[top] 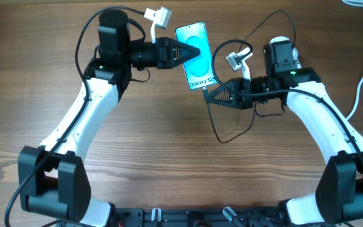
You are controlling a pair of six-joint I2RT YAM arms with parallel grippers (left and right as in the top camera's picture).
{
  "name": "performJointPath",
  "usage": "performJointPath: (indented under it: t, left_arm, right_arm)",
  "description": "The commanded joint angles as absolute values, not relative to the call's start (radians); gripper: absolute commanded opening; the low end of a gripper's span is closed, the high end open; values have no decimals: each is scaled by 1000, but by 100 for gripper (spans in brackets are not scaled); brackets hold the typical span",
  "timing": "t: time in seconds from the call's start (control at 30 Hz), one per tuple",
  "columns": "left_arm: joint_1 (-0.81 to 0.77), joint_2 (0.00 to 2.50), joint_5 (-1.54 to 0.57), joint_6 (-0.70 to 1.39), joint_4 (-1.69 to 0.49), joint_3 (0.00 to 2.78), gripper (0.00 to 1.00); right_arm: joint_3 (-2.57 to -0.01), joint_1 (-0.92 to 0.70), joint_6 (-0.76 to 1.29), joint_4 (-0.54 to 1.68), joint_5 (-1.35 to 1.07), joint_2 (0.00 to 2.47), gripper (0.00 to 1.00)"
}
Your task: Plug charger to phone and switch on socket
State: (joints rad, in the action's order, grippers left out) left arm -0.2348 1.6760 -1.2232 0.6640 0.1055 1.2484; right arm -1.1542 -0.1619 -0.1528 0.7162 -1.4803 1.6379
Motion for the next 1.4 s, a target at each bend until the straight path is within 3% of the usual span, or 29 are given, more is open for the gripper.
performJointPath:
  t: [0.0,0.4,0.7,1.17,1.37]
  left_arm:
    - [-257,1672,-1263,667,105,1260,4]
    - [-257,1672,-1277,685,107,1260,4]
    - [-257,1672,-1477,638,175,1260,4]
    - [-270,1672,-1501,553,59,1260,4]
    - [-270,1672,-1407,555,47,1260,4]
  right_arm:
    - [-1164,-157,-146,689,-1519,1644,4]
    - [-1164,-157,-105,610,-1512,1644,4]
    - [-1164,-157,-109,579,-1478,1644,4]
    - [-1164,-157,-33,412,-1410,1644,4]
    - [-1164,-157,-26,471,-1391,1644,26]
